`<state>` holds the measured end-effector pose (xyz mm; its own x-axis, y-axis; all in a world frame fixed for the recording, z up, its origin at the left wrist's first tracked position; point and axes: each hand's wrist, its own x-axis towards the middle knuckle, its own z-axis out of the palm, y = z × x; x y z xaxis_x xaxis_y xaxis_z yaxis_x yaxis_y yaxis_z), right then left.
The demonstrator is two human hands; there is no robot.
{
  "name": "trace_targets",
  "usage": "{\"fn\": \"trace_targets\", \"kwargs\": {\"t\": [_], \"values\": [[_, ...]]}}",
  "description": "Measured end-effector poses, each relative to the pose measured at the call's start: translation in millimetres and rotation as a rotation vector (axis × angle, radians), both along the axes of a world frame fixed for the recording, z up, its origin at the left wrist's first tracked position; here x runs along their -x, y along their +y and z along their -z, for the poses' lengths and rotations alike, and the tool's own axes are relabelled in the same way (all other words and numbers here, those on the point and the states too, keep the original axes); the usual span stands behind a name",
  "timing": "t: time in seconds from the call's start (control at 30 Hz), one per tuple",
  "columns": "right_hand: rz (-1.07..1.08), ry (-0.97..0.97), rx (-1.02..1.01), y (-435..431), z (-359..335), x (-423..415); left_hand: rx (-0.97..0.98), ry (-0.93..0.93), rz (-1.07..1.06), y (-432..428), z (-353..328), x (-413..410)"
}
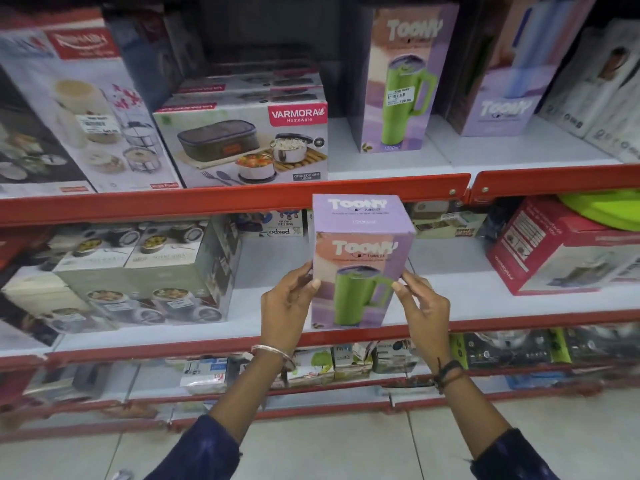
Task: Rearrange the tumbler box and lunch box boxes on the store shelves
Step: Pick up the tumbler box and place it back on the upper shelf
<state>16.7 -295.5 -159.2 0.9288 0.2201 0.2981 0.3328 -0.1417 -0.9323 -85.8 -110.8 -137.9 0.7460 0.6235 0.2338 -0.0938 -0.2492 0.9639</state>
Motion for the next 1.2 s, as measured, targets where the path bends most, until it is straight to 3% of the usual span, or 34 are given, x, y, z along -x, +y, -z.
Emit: {"fn": "trace_targets", "kwargs": {"t": [0.2,0.33,0.87,1.2], "values": [[0.032,-0.106,-0.199,14,-69,0,0.105,-0.171,0.013,-2,-68,8],[-0.010,-0.131,-0.232,21,-105,-14,0.060,-0.220,0.016,8,-106,-9],[-0.049,-0.143,-0.150,10,-129,-32,0.034,-0.066,0.072,17,-133,-34],[-0.069,-0.311,-0.325,1,-196,-56,-0.197,-0.343,0.091,-12,-190,-71]]}}
